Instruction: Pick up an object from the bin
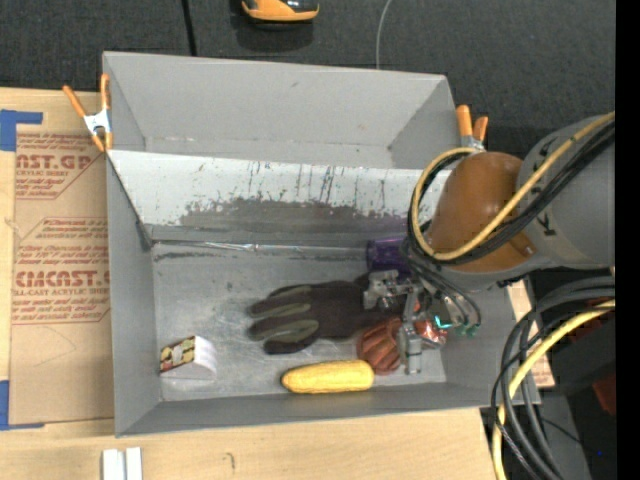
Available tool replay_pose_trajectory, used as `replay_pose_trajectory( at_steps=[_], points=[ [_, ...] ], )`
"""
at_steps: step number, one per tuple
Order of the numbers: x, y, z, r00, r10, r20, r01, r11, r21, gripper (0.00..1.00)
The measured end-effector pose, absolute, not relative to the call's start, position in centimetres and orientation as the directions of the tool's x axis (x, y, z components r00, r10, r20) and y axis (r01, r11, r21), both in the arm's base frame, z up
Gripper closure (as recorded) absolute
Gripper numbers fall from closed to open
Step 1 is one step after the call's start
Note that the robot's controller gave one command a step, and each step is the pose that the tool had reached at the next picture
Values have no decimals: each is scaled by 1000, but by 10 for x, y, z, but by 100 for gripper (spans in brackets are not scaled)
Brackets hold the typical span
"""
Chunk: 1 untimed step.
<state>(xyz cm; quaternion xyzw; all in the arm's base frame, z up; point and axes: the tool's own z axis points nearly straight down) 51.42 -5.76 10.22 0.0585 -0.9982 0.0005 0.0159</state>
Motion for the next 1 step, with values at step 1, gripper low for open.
replay_pose_trajectory(
  at_steps=[1],
  points=[
    [514, -58, 102, -993, -117, 32, -117, 993, 0, 100]
  ],
)
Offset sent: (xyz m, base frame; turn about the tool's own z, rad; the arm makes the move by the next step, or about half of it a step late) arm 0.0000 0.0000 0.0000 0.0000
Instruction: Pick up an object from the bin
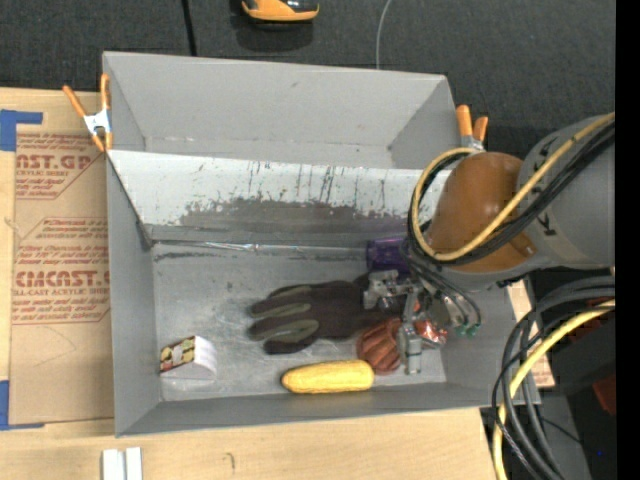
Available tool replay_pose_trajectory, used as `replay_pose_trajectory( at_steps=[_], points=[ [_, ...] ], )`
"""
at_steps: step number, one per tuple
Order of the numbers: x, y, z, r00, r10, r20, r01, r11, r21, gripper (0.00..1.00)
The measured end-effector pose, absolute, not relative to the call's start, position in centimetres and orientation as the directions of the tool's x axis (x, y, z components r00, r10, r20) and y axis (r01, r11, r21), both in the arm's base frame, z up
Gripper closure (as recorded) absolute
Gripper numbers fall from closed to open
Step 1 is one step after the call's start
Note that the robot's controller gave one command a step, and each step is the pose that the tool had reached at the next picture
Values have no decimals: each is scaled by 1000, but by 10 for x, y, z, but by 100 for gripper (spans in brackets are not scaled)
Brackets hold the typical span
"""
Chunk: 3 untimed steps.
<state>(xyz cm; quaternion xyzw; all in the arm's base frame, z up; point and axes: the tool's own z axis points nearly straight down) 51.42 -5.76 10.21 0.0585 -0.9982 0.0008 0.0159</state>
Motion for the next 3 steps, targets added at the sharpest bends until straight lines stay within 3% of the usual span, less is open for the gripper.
replay_pose_trajectory(
  at_steps=[1, 2, 3],
  points=[
    [514, -58, 102, -993, -117, 32, -117, 993, 0, 0],
    [514, -58, 102, -993, -117, 32, -117, 993, 0, 100],
    [514, -58, 102, -993, -117, 32, -117, 993, 0, 0]
  ],
)
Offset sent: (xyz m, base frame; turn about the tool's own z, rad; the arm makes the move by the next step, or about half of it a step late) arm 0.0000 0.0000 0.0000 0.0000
